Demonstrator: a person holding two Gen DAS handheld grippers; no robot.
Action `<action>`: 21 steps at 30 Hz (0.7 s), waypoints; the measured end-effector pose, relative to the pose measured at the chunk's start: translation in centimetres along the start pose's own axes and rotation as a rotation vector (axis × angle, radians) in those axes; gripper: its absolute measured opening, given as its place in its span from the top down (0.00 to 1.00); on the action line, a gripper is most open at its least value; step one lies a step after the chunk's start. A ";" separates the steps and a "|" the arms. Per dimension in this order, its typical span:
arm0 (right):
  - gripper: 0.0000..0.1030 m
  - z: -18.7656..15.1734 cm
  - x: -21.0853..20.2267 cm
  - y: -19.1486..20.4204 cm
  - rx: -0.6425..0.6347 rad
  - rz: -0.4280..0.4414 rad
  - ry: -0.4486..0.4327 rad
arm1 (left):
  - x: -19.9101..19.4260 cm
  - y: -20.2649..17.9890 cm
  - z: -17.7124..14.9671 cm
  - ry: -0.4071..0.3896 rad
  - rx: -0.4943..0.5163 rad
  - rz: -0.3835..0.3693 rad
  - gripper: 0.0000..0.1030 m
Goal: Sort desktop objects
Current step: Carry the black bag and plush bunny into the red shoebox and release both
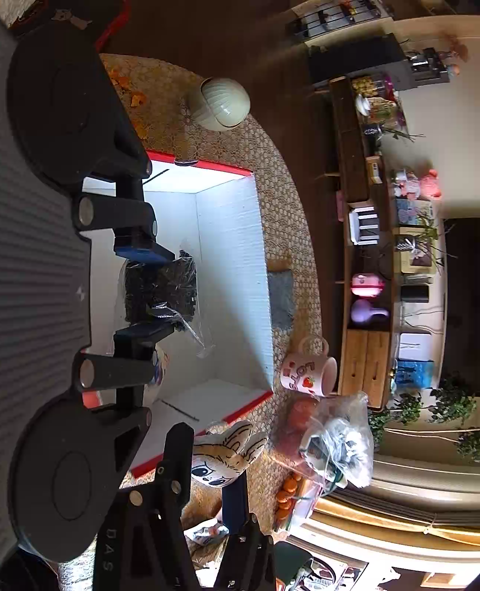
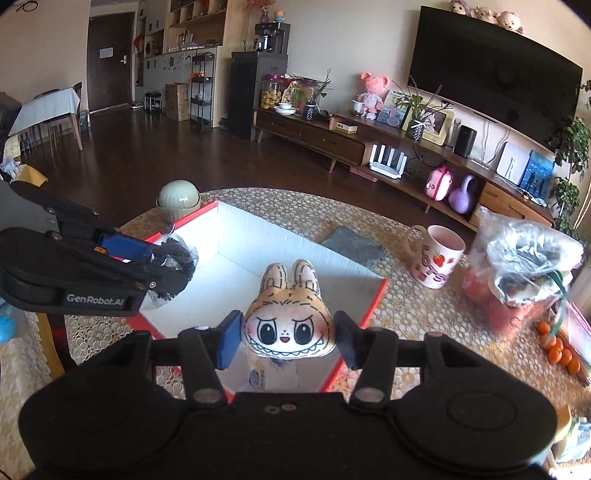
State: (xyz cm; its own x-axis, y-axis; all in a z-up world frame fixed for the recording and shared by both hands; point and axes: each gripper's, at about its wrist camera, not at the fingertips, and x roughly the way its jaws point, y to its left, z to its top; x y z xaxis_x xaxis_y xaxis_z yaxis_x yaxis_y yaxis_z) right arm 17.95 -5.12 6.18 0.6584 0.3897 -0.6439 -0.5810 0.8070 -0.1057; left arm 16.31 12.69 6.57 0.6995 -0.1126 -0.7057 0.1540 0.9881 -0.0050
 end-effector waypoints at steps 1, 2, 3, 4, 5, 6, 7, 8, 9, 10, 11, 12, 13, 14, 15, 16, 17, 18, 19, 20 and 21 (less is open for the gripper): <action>0.49 0.2 0.6 0.2 -0.004 -0.003 0.002 | 0.6 0.2 0.1 0.010 0.002 0.001 0.69; 0.49 0.3 1.1 0.4 -0.005 -0.003 0.006 | 1.3 0.4 0.1 0.019 0.005 0.012 0.69; 0.49 0.3 1.7 0.4 -0.003 0.000 0.012 | 1.9 0.6 0.2 0.031 0.006 0.022 0.69; 0.49 0.3 2.2 0.5 0.000 0.000 0.018 | 2.6 0.8 0.2 0.045 0.002 0.027 0.69; 0.49 0.3 2.8 0.7 0.004 -0.002 0.028 | 3.3 1.0 0.2 0.057 0.000 0.028 0.69; 0.49 0.2 3.3 0.8 0.007 0.000 0.035 | 3.9 1.1 0.2 0.068 -0.002 0.031 0.69; 0.49 0.1 3.8 0.8 0.008 -0.001 0.044 | 4.6 1.3 0.0 0.083 -0.005 0.036 0.69; 0.49 0.0 4.2 0.9 0.011 -0.004 0.053 | 5.1 1.4 0.0 0.093 -0.005 0.037 0.69; 0.49 -0.1 4.7 0.9 0.014 -0.001 0.062 | 5.6 1.5 -0.2 0.101 -0.002 0.040 0.69; 0.49 -0.2 5.0 0.9 0.015 0.002 0.070 | 6.1 1.6 -0.3 0.110 -0.001 0.047 0.69; 0.49 -0.3 5.4 0.8 0.016 0.005 0.080 | 6.5 1.6 -0.4 0.122 -0.001 0.051 0.69; 0.49 -0.5 5.8 0.8 0.019 0.009 0.089 | 7.0 1.6 -0.5 0.132 -0.003 0.053 0.69; 0.49 -0.6 6.1 0.8 0.020 0.011 0.098 | 7.4 1.7 -0.6 0.143 -0.008 0.056 0.69; 0.49 -0.7 6.5 0.9 0.017 0.011 0.110 | 7.8 1.7 -0.7 0.152 -0.010 0.057 0.69; 0.49 -0.8 6.9 1.0 0.014 0.010 0.118 | 8.2 1.8 -0.8 0.160 -0.009 0.059 0.69; 0.49 -0.8 7.2 1.1 0.016 0.010 0.124 | 8.5 1.7 -0.8 0.167 -0.005 0.063 0.69; 0.49 -0.9 7.4 1.1 0.019 0.011 0.129 | 8.7 1.7 -1.0 0.173 -0.003 0.067 0.69; 0.49 -0.9 7.7 1.2 0.022 0.011 0.133 | 9.0 1.7 -1.1 0.182 -0.003 0.068 0.69; 0.49 -1.0 7.8 1.2 0.024 0.011 0.134 | 9.4 1.7 -1.1 0.190 -0.002 0.068 0.69; 0.49 -1.1 7.9 1.2 0.024 0.015 0.135 | 9.6 1.7 -1.2 0.197 -0.001 0.069 0.69; 0.49 -1.2 8.0 1.3 0.024 0.018 0.138 | 9.9 1.6 -1.3 0.205 0.001 0.071 0.69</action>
State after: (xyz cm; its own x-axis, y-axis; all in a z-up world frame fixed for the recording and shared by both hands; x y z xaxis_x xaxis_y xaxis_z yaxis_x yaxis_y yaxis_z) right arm 21.89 -1.50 -0.06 0.5748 0.3409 -0.7439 -0.5795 0.8114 -0.0759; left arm 22.59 13.28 -1.31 0.5523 -0.0188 -0.8334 0.1099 0.9927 0.0505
